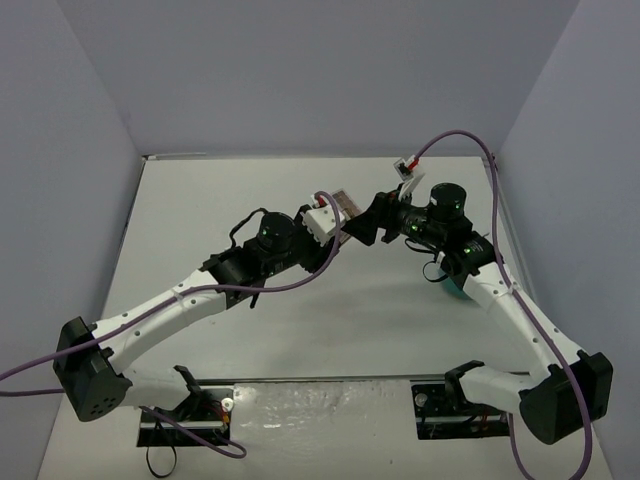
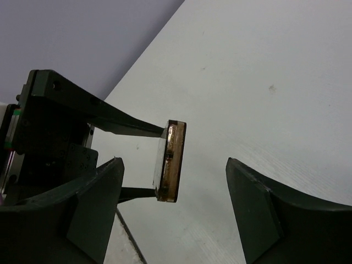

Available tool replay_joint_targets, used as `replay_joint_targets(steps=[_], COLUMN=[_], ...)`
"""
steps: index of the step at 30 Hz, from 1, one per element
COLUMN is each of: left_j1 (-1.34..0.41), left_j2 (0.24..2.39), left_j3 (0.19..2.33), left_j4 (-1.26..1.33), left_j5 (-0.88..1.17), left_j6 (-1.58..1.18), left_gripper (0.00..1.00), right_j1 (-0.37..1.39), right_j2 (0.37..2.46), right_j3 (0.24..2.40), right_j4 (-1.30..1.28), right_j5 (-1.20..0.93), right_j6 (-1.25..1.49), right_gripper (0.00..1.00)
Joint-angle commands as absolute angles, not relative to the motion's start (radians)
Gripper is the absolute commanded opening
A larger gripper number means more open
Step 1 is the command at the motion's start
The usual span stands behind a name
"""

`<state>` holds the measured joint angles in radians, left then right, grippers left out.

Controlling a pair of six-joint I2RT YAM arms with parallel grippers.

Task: Organize the makeup

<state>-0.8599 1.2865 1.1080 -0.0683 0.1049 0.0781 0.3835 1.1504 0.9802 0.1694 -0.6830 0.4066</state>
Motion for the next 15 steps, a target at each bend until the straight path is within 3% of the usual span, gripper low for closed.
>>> replay_joint_targets(steps=[1, 7, 13, 15], left_j1=[-0.875, -0.884, -0.89, -0.888], left_j2=[1.257, 1.28, 1.295, 1.3], left_j3=[1.16, 1.173, 1.184, 1.187], left_j4=[0.042, 0.035, 0.029, 0.02], left_j5=[0.106, 0.104, 0.093, 0.088], left_j6=[0.122, 0.139, 0.146, 0.145], left_gripper=[0.18, 0.18, 0.19, 0.23], right_j1=[0.401, 0.406, 0.407, 0.407], right_j2=[1.163, 1.169, 1.147, 1.137], right_j3=[1.017, 1.013, 1.003, 1.0], right_j4=[0.211, 0.21, 0.197, 0.188], right_j5=[-0.661, -0.667, -0.643, -0.626], right_j6=[0.398, 0.391, 0.376, 0.367], right_gripper=[0.66, 0.5, 0.09, 0.0])
